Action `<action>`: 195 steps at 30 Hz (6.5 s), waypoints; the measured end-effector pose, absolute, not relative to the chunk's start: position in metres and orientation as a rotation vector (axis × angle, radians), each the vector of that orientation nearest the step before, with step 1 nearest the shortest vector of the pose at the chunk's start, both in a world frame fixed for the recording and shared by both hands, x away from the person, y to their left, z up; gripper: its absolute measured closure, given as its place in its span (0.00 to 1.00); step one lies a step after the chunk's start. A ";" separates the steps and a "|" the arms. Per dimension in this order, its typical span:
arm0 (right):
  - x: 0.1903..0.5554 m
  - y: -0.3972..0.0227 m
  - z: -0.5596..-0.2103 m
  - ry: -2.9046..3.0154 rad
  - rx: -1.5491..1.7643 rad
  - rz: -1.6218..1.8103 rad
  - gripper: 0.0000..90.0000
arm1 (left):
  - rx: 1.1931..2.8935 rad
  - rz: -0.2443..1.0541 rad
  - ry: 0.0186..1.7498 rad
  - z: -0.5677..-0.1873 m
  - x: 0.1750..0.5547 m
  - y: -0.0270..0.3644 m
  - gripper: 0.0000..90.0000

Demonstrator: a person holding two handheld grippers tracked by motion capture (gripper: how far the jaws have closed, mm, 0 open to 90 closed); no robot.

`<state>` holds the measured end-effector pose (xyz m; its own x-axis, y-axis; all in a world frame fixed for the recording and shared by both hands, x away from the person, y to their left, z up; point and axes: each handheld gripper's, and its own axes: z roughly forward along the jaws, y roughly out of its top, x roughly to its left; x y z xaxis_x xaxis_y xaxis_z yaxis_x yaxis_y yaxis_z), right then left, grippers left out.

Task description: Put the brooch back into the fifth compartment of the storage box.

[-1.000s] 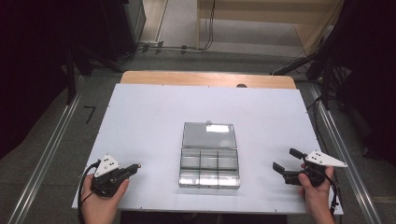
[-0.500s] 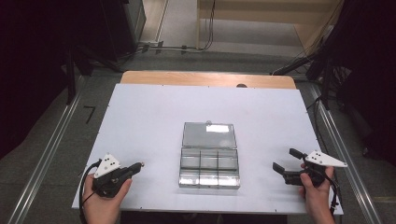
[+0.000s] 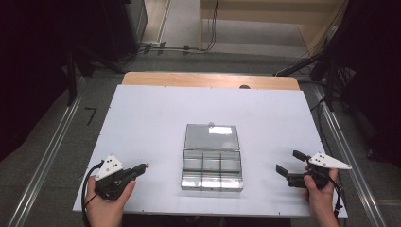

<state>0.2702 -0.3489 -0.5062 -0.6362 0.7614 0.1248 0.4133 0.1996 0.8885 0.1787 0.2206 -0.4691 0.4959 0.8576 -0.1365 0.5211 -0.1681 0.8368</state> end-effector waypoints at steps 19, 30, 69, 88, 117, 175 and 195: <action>0.270 -0.349 -0.506 2.141 1.100 1.416 0.01 | 1.838 0.463 1.098 -0.458 0.177 0.204 1.00; 0.270 -0.349 -0.506 2.142 1.100 1.417 0.01 | 1.844 0.448 1.059 -0.453 0.176 0.191 1.00; 0.270 -0.347 -0.507 2.152 1.085 1.404 0.01 | 1.868 0.382 0.965 -0.448 0.186 0.153 1.00; 0.270 -0.347 -0.507 2.150 1.088 1.409 0.01 | 1.889 0.360 0.927 -0.451 0.189 0.133 1.00; 0.270 -0.347 -0.507 2.153 1.084 1.407 0.01 | 1.951 0.300 0.871 -0.465 0.193 0.098 1.00; 0.270 -0.349 -0.504 2.167 1.089 1.421 0.00 | 1.868 0.166 0.857 -0.469 0.226 0.083 0.43; 0.272 -0.344 -0.498 2.193 1.082 1.466 0.00 | 1.780 0.190 0.875 -0.450 0.260 0.115 0.17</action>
<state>0.2720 -0.3441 -0.4982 -0.6761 0.7188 0.1619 0.4246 0.2004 0.8829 0.2605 0.1151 -0.4497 0.7155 0.6398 -0.2806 0.4656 -0.1374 0.8742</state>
